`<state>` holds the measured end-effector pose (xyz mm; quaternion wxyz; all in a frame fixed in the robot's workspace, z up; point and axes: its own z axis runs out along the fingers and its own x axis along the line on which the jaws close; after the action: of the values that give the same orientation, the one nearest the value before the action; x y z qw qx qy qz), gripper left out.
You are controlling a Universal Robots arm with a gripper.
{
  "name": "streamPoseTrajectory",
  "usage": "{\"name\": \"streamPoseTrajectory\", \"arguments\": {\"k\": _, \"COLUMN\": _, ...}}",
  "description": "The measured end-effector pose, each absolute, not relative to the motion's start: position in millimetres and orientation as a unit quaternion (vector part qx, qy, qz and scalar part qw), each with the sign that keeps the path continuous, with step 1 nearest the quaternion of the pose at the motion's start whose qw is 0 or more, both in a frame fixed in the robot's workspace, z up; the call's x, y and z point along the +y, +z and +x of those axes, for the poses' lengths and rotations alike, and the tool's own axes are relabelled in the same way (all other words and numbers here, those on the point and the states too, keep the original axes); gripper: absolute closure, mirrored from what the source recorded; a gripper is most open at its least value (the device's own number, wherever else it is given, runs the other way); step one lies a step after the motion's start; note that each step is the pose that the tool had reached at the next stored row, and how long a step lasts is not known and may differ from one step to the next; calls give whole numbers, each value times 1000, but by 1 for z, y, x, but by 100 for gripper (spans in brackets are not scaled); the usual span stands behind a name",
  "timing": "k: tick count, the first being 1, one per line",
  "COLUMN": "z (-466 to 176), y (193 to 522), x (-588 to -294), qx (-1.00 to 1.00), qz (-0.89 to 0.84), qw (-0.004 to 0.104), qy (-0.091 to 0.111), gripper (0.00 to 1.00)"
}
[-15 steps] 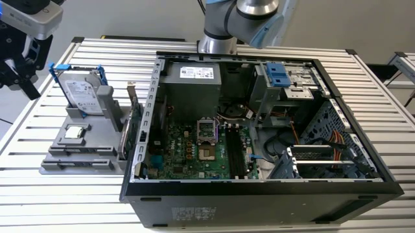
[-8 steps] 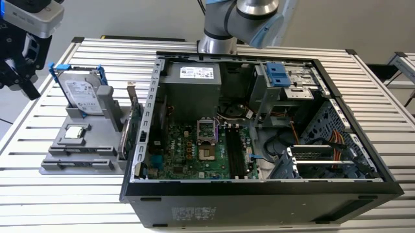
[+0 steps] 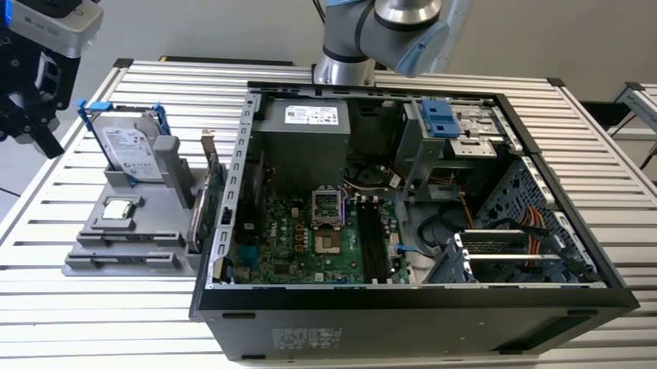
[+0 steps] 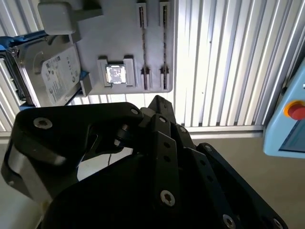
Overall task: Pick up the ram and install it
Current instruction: 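Pick up the ram and move it above insertion slot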
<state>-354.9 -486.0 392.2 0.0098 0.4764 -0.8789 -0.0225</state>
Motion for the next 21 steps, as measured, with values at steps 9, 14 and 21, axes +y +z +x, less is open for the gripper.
{"name": "streamPoseTrajectory", "arguments": {"k": 9, "z": -355, "y": 392, "x": -486, "qx": -863, "qz": 505, "qw": 11, "qy": -22, "gripper": 100}}
{"name": "streamPoseTrajectory", "arguments": {"k": 14, "z": -355, "y": 392, "x": -486, "qx": -854, "qz": 520, "qw": 11, "qy": -22, "gripper": 100}}
{"name": "streamPoseTrajectory", "arguments": {"k": 21, "z": -355, "y": 392, "x": -486, "qx": -842, "qz": 539, "qw": 11, "qy": -22, "gripper": 100}}
